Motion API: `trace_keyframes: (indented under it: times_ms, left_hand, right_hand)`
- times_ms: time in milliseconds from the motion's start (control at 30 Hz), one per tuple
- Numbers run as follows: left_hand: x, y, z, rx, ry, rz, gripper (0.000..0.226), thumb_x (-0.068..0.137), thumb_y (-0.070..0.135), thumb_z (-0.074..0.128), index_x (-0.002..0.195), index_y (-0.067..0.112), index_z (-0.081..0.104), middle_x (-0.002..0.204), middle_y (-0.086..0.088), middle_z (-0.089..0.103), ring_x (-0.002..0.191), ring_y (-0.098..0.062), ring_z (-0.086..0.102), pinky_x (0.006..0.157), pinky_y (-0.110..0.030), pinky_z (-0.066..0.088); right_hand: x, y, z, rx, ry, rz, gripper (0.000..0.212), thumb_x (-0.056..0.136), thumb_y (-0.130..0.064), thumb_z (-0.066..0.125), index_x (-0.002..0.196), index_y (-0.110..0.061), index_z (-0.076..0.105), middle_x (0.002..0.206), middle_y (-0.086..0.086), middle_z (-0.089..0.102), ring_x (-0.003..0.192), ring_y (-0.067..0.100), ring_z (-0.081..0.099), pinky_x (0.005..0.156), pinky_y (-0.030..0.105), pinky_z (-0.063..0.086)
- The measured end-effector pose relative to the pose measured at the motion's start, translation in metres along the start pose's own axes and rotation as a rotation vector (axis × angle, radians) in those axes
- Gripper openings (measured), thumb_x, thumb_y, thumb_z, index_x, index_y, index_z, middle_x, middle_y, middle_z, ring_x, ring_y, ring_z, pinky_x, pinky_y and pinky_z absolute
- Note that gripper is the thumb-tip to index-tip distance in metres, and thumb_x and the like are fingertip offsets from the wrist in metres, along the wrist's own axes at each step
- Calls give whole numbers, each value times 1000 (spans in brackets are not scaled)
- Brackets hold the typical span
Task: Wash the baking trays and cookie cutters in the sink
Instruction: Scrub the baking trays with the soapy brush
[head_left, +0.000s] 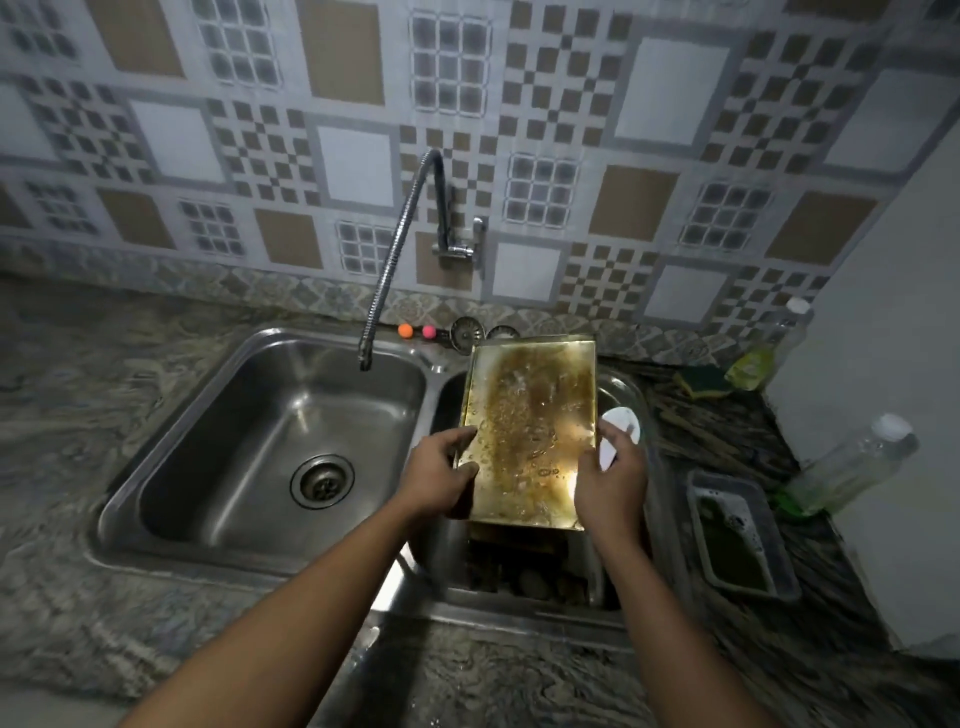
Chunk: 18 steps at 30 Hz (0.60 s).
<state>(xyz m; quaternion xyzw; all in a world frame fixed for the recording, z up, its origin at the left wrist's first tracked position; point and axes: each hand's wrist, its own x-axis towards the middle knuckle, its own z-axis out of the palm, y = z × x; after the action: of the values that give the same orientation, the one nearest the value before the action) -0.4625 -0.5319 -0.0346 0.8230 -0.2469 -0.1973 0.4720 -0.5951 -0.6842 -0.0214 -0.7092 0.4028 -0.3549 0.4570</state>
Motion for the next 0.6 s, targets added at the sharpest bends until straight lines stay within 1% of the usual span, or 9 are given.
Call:
trace_keyframes:
  times_ms: [33, 100, 167, 200, 300, 333, 433, 533, 600]
  left_hand:
    - [1, -5, -9, 6, -3, -9, 57, 85, 2, 72, 138, 14, 56, 137, 1, 58, 125, -9, 52, 98, -15, 37]
    - [3, -15, -32, 8, -26, -26, 61, 84, 1, 73, 140, 13, 52, 136, -2, 58, 125, -14, 53, 98, -18, 40]
    - [5, -28, -59, 36, -28, -42, 63, 83, 3, 74, 141, 14, 51, 132, 0, 60, 117, -16, 58, 96, -22, 44]
    - [7, -36, -75, 61, -30, -56, 64, 83, 5, 74, 141, 16, 51, 130, 2, 60, 112, -15, 59, 95, -24, 46]
    - [13, -70, -123, 98, -49, -130, 65, 82, 9, 77, 141, 19, 51, 124, 0, 66, 103, -14, 64, 94, -32, 53]
    - [16, -84, -142, 119, -50, -151, 66, 81, 10, 77, 142, 20, 51, 122, 0, 67, 101, -14, 65, 92, -32, 54]
    - [24, -118, -187, 161, -39, -205, 69, 82, 10, 77, 143, 21, 49, 129, -3, 63, 107, -16, 64, 92, -31, 55]
    - [34, -154, -226, 210, -31, -256, 68, 82, 9, 75, 142, 24, 47, 128, -4, 62, 98, -12, 63, 80, -23, 55]
    - [43, -178, -248, 261, -24, -285, 69, 80, 11, 78, 141, 27, 50, 128, -2, 63, 102, -13, 63, 86, -29, 55]
  right_hand:
    - [0, -2, 8, -22, -26, -14, 32, 95, -11, 56, 126, -14, 63, 131, 6, 57, 125, 16, 50, 94, 21, 35]
    - [-1, -8, 26, -67, -84, -37, 32, 95, -18, 58, 126, -15, 65, 132, 6, 58, 126, 19, 51, 96, 22, 39]
    - [-5, -16, 48, -108, -163, -51, 34, 94, -17, 58, 127, -16, 64, 131, 4, 59, 124, 19, 54, 100, 27, 44]
    - [-8, -18, 62, -145, -203, -55, 35, 93, -17, 58, 127, -17, 64, 130, 2, 59, 122, 18, 55, 99, 27, 45]
    - [-20, -23, 116, -206, -305, -81, 33, 88, -14, 61, 120, -17, 69, 121, 3, 67, 116, 18, 61, 91, 19, 43]
    - [-27, -26, 139, -210, -326, -80, 32, 88, -13, 62, 118, -16, 70, 118, 4, 69, 113, 18, 62, 90, 18, 42]
    - [-49, -38, 194, -222, -358, -74, 29, 87, -12, 62, 114, -15, 72, 113, 4, 71, 106, 19, 65, 86, 19, 43]
    - [-69, -38, 250, -221, -413, -47, 32, 86, -7, 61, 116, -14, 70, 114, 4, 70, 107, 19, 64, 90, 25, 50]
    - [-79, -34, 284, -252, -442, 5, 31, 85, -9, 63, 114, -18, 69, 109, 3, 69, 102, 19, 65, 85, 25, 52]
